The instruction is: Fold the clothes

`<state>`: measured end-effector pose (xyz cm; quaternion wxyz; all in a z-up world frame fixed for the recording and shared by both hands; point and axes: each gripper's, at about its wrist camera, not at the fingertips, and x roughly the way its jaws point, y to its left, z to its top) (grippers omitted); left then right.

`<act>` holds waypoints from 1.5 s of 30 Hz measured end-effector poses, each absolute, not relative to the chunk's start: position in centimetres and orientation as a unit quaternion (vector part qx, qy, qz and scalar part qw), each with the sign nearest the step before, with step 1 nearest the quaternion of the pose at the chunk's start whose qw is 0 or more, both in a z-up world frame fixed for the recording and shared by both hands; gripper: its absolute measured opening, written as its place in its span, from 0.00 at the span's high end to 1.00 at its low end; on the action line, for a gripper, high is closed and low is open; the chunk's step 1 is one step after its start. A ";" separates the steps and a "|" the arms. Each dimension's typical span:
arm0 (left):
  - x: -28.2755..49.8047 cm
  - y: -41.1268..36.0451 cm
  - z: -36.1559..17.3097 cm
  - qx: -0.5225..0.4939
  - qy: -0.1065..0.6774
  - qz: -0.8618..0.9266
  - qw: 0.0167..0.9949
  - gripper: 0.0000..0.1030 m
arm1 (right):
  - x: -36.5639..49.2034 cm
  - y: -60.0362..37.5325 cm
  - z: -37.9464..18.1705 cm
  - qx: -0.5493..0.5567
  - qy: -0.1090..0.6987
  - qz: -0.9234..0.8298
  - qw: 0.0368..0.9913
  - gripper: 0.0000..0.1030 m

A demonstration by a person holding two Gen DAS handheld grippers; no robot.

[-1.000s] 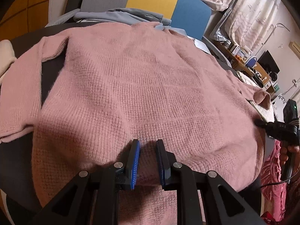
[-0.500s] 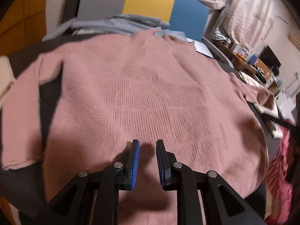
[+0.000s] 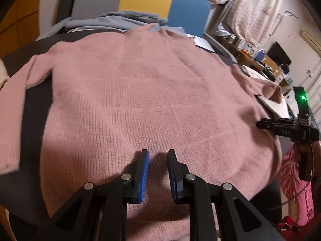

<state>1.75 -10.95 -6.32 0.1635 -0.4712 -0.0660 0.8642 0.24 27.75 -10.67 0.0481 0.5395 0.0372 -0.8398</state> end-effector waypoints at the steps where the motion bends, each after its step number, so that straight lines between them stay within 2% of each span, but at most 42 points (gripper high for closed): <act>1: 1.2 -11.2 -5.7 -0.464 -0.065 0.868 0.161 0.83 | 0.2 27.9 -10.3 0.537 0.031 -0.841 0.049 0.66; 5: -2.8 -12.4 -3.6 -0.439 -0.066 0.885 0.139 0.83 | -0.6 28.2 -6.6 0.478 -0.008 -0.875 0.070 0.59; 7: -6.1 -13.1 -2.9 -0.432 -0.066 0.891 0.119 0.83 | -2.4 27.5 -4.8 0.454 -0.008 -0.888 0.076 0.46; 9: -9.7 -13.6 -2.6 -0.431 -0.062 0.895 0.098 0.83 | -5.2 26.2 -3.8 0.440 0.012 -0.894 0.081 0.43; 16: -19.3 -13.8 -5.4 -0.462 -0.037 0.884 0.059 0.83 | -18.9 21.2 -2.0 0.450 0.059 -0.887 0.087 0.43; 22: -21.4 -14.4 -6.8 -0.463 -0.011 0.886 0.029 0.83 | -29.2 15.9 -4.1 0.473 0.115 -0.869 0.090 0.41; 27: -21.6 -14.8 -7.1 -0.456 -0.009 0.889 0.038 0.82 | -35.8 14.6 -7.3 0.506 0.106 -0.853 0.069 0.40; 28: -21.4 -14.7 -7.1 -0.451 -0.003 0.892 0.039 0.82 | -36.8 14.8 -8.0 0.516 0.093 -0.848 0.071 0.42; 29: -21.2 -14.6 -7.2 -0.446 0.003 0.894 0.040 0.81 | -37.4 15.0 -8.8 0.528 0.087 -0.841 0.074 0.49; 30: -21.0 -14.4 -7.3 -0.439 0.012 0.897 0.039 0.81 | -37.8 15.1 -9.6 0.543 0.085 -0.832 0.082 0.76; 31: -20.9 -14.3 -7.3 -0.439 0.014 0.898 0.035 0.81 | -37.7 15.1 -9.8 0.543 0.084 -0.830 0.092 0.88; 32: -20.9 -14.2 -7.3 -0.438 0.016 0.898 0.031 0.81 | -37.5 15.2 -9.5 0.535 0.081 -0.835 0.100 0.95; 35: -20.7 -13.9 -7.3 -0.436 0.021 0.899 0.020 0.81 | -36.1 15.8 -7.4 0.476 0.103 -0.870 0.074 0.95; 39: -20.6 -13.3 -7.4 -0.435 0.034 0.900 0.006 0.80 | -36.1 18.1 -7.6 0.463 0.057 -0.883 0.043 0.95; 41: -20.8 -13.1 -7.2 -0.444 0.040 0.895 0.004 0.80 | -36.4 19.0 -9.4 0.483 0.024 -0.873 0.056 0.94; 42: -20.9 -12.9 -6.9 -0.450 0.041 0.892 0.004 0.80 | -36.3 19.5 -9.7 0.480 0.004 -0.875 0.065 0.89; 43: -21.1 -12.8 -6.6 -0.454 0.037 0.890 0.009 0.80 | -35.9 20.0 -9.4 0.470 -0.013 -0.881 0.063 0.72; 45: -21.9 -11.9 -5.2 -0.441 0.019 0.897 0.040 0.81 | -34.5 21.1 -8.0 0.443 -0.043 -0.893 0.058 0.56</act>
